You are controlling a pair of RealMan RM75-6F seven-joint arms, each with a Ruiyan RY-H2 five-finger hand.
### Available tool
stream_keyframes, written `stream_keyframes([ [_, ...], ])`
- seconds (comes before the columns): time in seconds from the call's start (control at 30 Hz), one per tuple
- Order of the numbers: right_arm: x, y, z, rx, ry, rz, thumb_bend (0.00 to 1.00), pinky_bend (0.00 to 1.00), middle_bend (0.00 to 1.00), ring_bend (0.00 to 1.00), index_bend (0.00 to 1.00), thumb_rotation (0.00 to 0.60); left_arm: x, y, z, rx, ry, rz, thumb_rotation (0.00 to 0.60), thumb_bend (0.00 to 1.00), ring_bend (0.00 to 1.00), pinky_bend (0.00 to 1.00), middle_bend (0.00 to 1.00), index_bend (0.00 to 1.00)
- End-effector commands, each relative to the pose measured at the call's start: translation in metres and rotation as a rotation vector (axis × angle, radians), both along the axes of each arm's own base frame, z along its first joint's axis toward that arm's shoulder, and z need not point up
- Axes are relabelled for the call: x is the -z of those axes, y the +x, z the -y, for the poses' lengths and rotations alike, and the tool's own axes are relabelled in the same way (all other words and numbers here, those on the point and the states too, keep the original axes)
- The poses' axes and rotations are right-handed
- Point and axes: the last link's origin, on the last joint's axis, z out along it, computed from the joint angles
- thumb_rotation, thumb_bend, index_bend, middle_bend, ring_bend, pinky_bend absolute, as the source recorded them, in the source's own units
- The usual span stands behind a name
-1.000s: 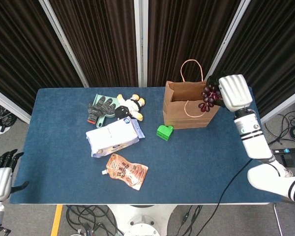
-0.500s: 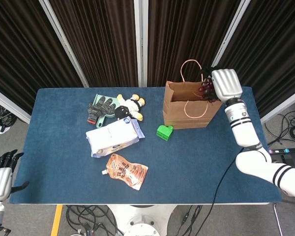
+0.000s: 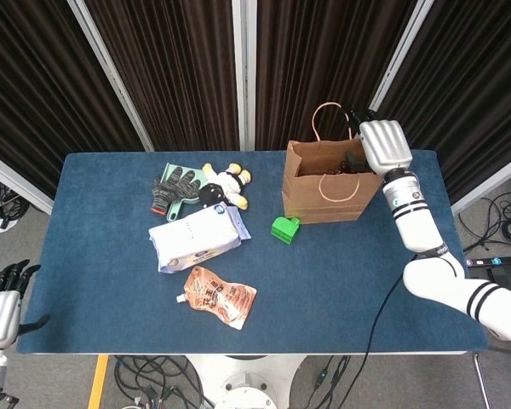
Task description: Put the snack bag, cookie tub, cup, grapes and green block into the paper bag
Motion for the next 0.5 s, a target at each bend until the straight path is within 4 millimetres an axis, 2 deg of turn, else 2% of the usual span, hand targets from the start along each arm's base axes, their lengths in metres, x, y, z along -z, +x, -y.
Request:
stream_keyframes([
  [0.03,-0.010,-0.007,-0.018,-0.038,-0.011,0.022,0.25,0.30,0.25,0.12,0.05,0.600,0.000,0.000,0.000,0.000,0.000,0.000,0.600,0.04,0.12,0.15,0.20,0.23],
  [0.13,-0.022,-0.017,-0.042,-0.087,-0.022,0.043,0.24,0.31,0.29,0.14,0.06,0.600,0.000,0.000,0.000,0.002,-0.001,0.000,0.600,0.04,0.12,0.15,0.20,0.23],
  [0.27,-0.034,-0.035,-0.079,-0.157,-0.019,0.074,0.22,0.40,0.36,0.23,0.15,0.600,0.000,0.002,-0.003,0.014,-0.002,-0.003,0.600,0.04,0.12,0.15,0.20,0.23],
  [0.33,-0.037,-0.044,-0.095,-0.186,-0.010,0.087,0.21,0.44,0.38,0.26,0.19,0.600,0.000,0.004,-0.004,0.022,0.001,-0.004,0.600,0.04,0.12,0.15,0.20,0.23],
  [0.5,-0.038,-0.070,-0.135,-0.249,0.067,0.147,0.19,0.46,0.41,0.28,0.24,0.600,-0.002,0.006,-0.004,0.028,0.004,-0.009,0.600,0.04,0.12,0.15,0.20,0.23],
])
